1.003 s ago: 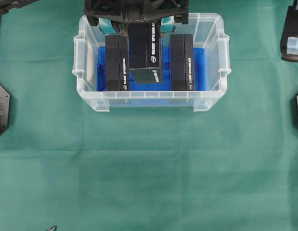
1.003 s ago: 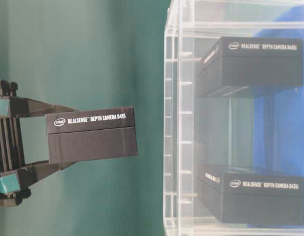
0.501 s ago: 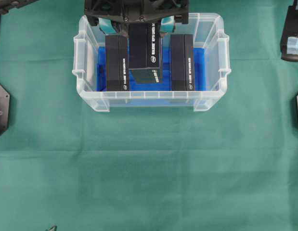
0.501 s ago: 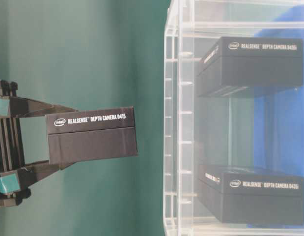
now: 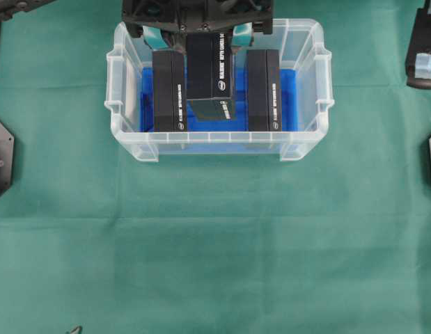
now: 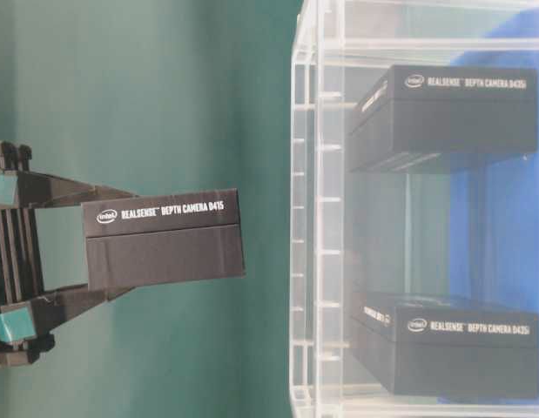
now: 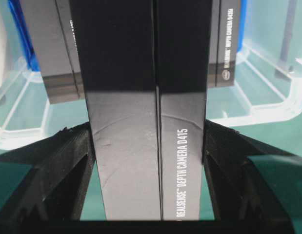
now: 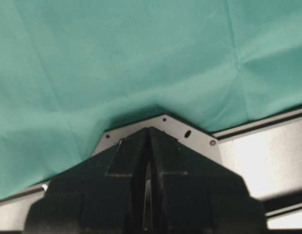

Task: Take the box out of the case with the left arm.
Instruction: 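Lift the middle box straight up out of the case, then carry the box toward the front and lower it onto the cloth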

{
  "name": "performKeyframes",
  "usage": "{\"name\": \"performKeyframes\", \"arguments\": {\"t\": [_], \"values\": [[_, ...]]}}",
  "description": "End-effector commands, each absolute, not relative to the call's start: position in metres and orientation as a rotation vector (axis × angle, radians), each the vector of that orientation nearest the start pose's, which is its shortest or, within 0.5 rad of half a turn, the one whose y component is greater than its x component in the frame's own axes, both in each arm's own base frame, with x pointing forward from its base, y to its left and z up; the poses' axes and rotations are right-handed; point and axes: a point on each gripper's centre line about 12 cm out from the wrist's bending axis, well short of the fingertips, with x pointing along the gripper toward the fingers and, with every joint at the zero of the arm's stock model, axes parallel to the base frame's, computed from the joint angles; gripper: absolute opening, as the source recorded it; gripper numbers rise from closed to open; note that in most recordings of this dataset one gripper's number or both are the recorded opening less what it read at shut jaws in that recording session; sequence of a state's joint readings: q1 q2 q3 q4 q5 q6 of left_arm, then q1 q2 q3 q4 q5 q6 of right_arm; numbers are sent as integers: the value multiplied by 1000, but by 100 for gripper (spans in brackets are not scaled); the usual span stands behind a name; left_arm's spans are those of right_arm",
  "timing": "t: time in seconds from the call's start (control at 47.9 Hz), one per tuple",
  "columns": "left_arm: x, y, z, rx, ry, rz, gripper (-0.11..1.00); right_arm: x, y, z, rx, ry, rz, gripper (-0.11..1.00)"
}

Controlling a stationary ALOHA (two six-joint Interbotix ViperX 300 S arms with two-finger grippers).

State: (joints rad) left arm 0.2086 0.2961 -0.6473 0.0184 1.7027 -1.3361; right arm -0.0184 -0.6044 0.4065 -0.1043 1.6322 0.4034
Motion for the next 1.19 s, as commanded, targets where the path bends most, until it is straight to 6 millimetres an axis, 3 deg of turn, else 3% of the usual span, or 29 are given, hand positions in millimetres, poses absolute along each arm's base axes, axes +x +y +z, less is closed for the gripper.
{"name": "performKeyframes", "arguments": {"t": [0.0,0.293,0.919,1.17], "values": [[430,88,411,-1247,961,1021,61,188,-16,354,277,1374,-394,1],[436,58,410,-1265,971,1012,61,188,-16,354,276,1374,-393,1],[444,-64,404,-1329,999,952,61,188,-16,354,274,1375,-391,1],[440,-99,402,-1367,1008,953,61,188,-16,354,274,1375,-391,1]]}}
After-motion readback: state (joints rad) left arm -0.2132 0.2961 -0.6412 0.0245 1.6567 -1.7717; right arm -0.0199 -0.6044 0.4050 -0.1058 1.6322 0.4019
